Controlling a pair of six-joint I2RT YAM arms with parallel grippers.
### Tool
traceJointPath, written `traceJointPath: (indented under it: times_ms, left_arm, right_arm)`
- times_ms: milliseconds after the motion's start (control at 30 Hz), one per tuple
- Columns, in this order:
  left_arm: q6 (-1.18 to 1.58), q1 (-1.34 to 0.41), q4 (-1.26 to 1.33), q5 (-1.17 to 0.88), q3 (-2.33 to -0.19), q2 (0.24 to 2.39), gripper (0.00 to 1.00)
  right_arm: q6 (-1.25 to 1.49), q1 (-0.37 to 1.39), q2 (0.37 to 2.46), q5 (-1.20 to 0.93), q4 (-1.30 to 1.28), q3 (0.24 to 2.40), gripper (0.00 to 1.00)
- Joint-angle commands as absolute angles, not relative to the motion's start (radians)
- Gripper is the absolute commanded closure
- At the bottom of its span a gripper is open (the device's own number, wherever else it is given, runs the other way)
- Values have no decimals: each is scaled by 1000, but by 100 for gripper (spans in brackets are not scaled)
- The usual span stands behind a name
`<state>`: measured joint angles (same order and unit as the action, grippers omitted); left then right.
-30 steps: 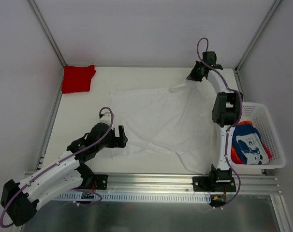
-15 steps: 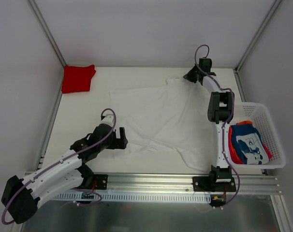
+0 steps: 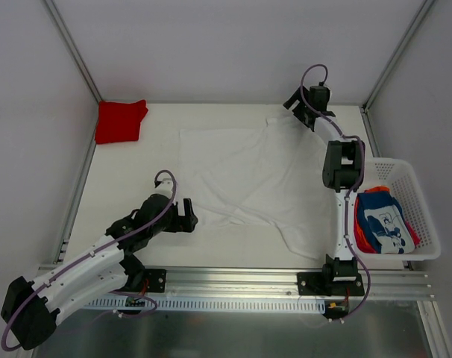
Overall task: Fold and stack the t-shirts
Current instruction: Flatten the tshirt out
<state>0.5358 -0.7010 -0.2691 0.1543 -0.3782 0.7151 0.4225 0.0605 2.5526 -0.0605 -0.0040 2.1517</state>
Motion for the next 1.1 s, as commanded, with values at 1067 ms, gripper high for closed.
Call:
traceJointPath:
  times_ms: [1067]
  left_arm:
    - [838,-727,167,52,-158,580,16]
  right_arm:
    - [563,632,1049,532,-627,677,1]
